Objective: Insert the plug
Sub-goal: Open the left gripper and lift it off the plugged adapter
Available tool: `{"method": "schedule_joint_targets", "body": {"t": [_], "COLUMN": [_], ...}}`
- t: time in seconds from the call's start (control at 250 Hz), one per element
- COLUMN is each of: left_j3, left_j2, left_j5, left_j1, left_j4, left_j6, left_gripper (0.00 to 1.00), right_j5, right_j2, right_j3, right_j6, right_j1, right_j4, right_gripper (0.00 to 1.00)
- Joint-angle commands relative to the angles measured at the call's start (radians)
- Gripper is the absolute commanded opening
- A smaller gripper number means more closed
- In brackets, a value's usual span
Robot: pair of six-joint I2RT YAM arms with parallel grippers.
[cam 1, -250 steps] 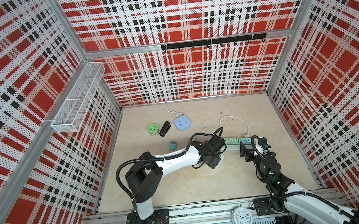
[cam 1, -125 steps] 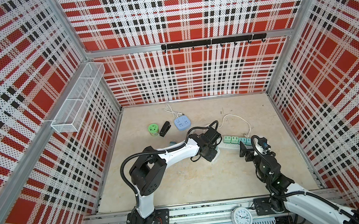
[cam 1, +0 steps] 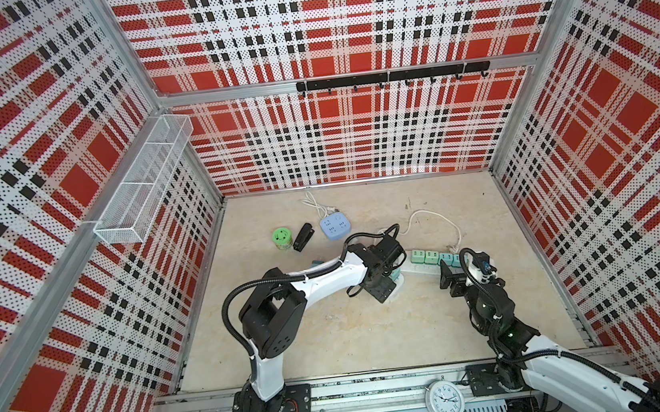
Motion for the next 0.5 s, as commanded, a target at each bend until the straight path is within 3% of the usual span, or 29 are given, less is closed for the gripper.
{"method": "schedule_joint_targets", "body": {"t": [0.0,0.16,0.248,0.424,0.496], "left_j3": [0.062,-0.001,-0.045,-0.051,-0.025], "left_j2": [-0.165,-0.352,-0.409,-0.376,-0.320], "left_j5": [-0.120,-0.230,-0.240,-0.217,-0.201], "left_j1": [0.005,0.075,0.159,0.328,0.365], "left_j4": [-0.055,0.068,0.165,0.269,0.300], "left_j6": [0.001,-0.047,-0.127,-0.339,-0.371], "left_gripper": [0.91,0.92,1.00,0.99,0.99], "right_j5": [-0.008,-0.010,-0.011,-0.013,-0.012], "right_j2": [0.001,-0.002,-0.005,-0.009,-0.010], "right_j3": [0.031,0.028,0.026,0.026,0.026], "right_j6": [0.002,0.003,0.003,0.004,0.004], "right_j1": [-0.004,-0.004,-0.006,-0.006,-0.006], "right_j4": [0.052,0.051,0.051,0.046,0.046], "right_gripper": [1.00,1.00,1.00,1.00,1.00]}}
